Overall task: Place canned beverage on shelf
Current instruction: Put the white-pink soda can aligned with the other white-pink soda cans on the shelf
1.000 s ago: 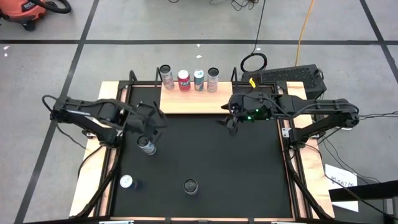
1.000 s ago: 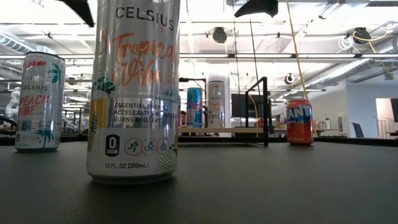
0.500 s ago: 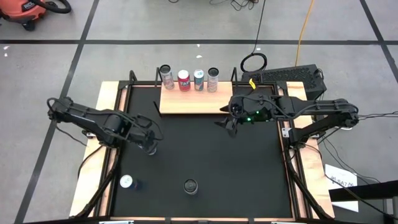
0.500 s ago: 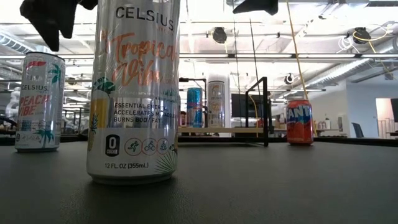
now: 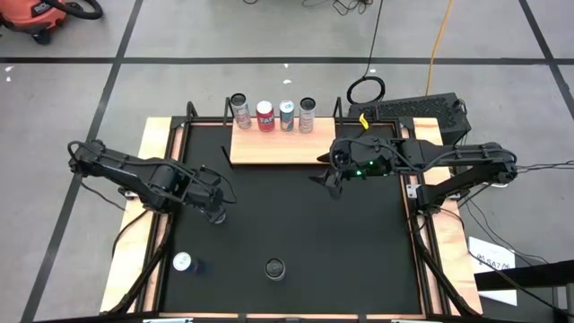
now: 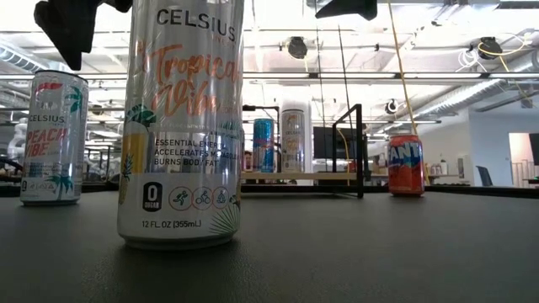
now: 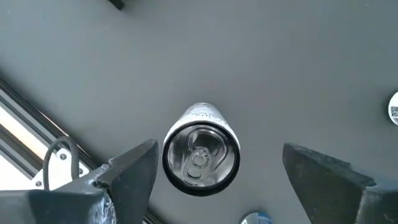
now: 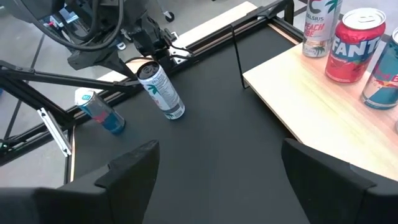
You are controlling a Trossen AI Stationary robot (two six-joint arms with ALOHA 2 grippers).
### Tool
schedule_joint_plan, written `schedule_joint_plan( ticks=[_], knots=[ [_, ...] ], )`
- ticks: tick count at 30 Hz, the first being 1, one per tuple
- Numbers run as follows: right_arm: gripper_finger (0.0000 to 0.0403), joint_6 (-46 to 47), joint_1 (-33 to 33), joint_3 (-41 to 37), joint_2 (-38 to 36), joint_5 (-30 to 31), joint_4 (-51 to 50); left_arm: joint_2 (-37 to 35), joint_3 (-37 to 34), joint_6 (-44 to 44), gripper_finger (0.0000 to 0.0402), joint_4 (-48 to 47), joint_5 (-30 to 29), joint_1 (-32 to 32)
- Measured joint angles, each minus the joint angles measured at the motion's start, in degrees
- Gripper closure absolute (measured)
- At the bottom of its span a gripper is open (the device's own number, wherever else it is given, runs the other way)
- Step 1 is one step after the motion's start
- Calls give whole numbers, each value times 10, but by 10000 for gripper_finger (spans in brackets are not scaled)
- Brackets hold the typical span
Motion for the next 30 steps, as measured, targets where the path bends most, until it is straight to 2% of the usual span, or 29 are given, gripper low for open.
schedule_joint_plan(
  ticks=[14,21,30],
  knots=[
    [78,0,0,0,0,0,-5,-2,-4,15,61,1,5,-3],
    [78,-1,4,0,0,0,-14,-8,-63,-1,61,3,26,-2],
    [78,-2,7,0,0,0,-17,-7,-129,27,61,99,64,3]
  ],
)
